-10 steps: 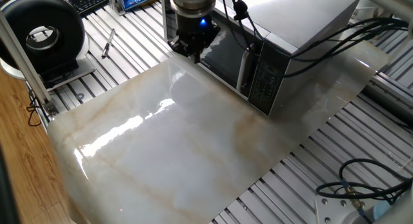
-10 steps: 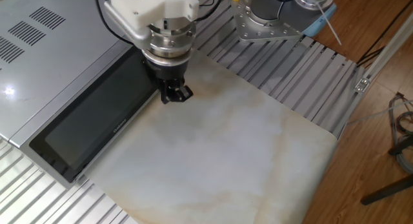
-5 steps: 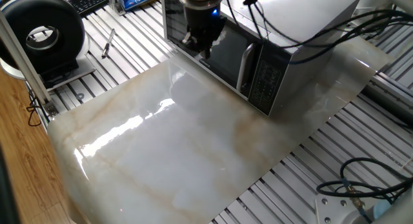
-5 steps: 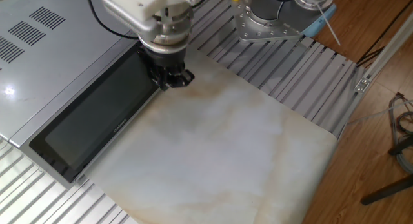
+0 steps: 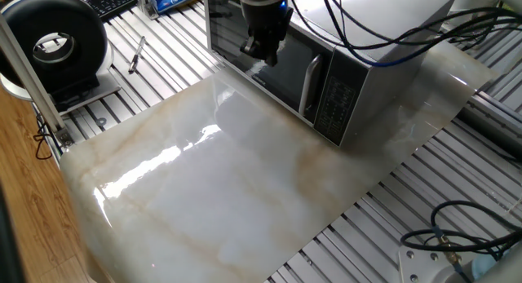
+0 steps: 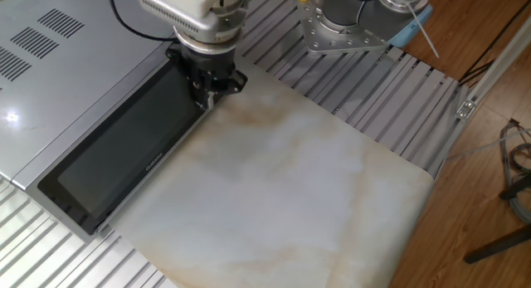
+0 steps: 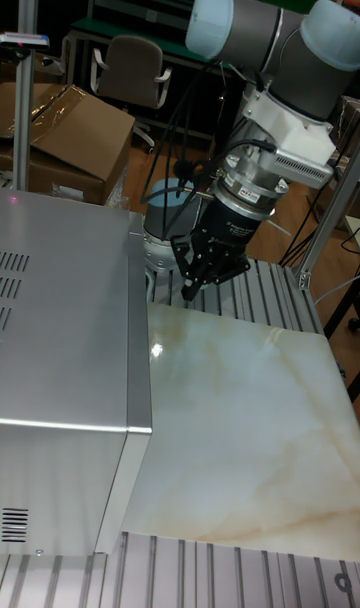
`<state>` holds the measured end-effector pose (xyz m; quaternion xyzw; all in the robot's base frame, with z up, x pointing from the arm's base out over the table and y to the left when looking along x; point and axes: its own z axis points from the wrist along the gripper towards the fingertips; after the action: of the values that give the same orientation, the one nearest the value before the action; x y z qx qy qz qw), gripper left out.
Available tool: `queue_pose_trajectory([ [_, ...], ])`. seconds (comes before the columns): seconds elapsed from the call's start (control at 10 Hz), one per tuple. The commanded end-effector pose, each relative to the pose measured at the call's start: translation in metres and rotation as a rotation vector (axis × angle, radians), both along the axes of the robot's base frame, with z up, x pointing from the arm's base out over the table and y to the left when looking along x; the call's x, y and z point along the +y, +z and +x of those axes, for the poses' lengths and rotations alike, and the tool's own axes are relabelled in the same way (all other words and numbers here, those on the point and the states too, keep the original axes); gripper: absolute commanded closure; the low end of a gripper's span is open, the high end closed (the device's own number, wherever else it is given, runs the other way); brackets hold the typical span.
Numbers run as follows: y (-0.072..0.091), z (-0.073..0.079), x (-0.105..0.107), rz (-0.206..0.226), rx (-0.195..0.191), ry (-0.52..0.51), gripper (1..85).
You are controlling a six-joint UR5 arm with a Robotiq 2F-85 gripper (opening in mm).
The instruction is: Open the microwave door
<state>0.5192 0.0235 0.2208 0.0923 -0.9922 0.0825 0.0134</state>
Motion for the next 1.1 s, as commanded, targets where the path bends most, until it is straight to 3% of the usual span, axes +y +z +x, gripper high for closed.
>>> queue_pose_trajectory([
  [0.0,0.007,-0.022,0.006,0.002,0.081,-0.017,84.7],
  [0.1,0.008,-0.026,0.007,0.000,0.097,-0.022,84.7],
  [0.2,0.011,-0.035,0.009,0.017,0.136,0.085,84.7],
  [0.3,0.009,-0.046,0.035,0.131,0.167,0.178,84.7],
  [0.4,0.012,-0.049,0.005,0.036,0.206,0.290,84.0],
  [0.5,0.012,-0.048,-0.005,0.003,0.225,0.357,65.7],
  [0.6,0.005,-0.022,0.010,0.047,0.122,0.398,49.3],
  [0.8,0.003,-0.016,0.010,0.048,0.114,0.516,43.7],
  [1.0,0.003,-0.020,0.013,0.075,0.126,0.606,48.0],
])
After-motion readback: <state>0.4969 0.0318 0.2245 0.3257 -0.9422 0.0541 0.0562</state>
